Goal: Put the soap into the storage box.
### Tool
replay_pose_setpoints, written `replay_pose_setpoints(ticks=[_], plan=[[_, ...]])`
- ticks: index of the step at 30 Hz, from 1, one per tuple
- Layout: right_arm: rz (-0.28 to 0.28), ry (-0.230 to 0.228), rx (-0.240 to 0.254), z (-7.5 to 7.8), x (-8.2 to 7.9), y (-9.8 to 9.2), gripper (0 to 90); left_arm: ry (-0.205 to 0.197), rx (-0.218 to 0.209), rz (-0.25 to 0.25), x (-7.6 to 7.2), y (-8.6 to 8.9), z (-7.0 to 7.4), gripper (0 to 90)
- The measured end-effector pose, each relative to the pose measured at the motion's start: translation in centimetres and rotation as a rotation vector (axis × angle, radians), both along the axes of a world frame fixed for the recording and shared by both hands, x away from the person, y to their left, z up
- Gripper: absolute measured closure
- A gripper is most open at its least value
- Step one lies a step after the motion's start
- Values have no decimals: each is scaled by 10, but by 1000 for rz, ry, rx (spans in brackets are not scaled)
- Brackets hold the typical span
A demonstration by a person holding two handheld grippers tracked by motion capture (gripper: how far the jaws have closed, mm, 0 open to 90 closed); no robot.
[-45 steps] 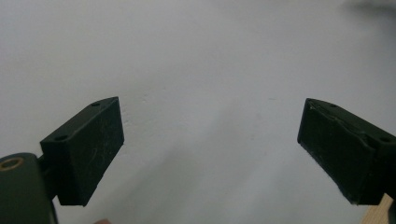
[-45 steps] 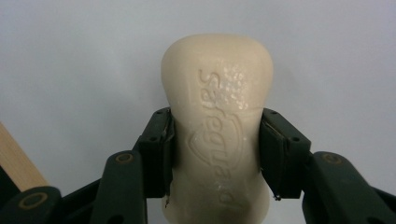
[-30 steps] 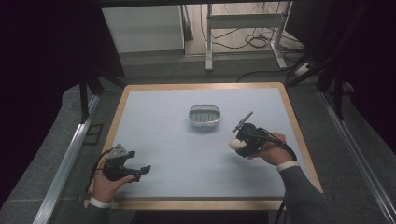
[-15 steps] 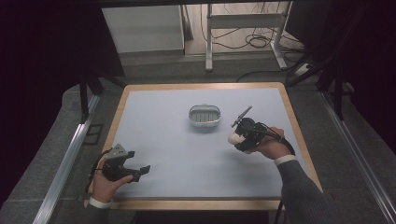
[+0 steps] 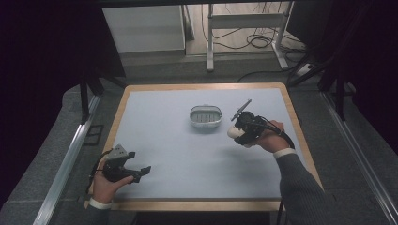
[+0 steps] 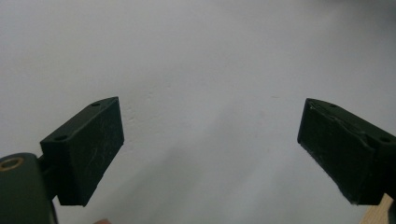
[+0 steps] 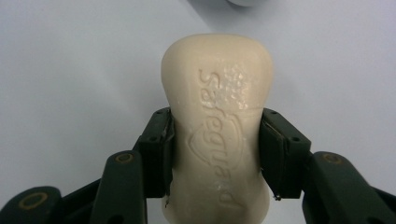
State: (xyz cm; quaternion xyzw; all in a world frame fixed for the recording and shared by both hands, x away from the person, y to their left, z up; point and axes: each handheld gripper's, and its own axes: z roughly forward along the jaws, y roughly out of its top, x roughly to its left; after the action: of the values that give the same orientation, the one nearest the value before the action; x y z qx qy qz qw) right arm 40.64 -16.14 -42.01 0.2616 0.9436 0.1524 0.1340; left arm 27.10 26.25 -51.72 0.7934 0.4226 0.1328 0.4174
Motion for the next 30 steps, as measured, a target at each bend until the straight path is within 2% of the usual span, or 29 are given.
replay_pose_setpoints(ticks=[30], plan=[[-3,26,10,1,36,17,498,0,-2,1,0,0,0,76]])
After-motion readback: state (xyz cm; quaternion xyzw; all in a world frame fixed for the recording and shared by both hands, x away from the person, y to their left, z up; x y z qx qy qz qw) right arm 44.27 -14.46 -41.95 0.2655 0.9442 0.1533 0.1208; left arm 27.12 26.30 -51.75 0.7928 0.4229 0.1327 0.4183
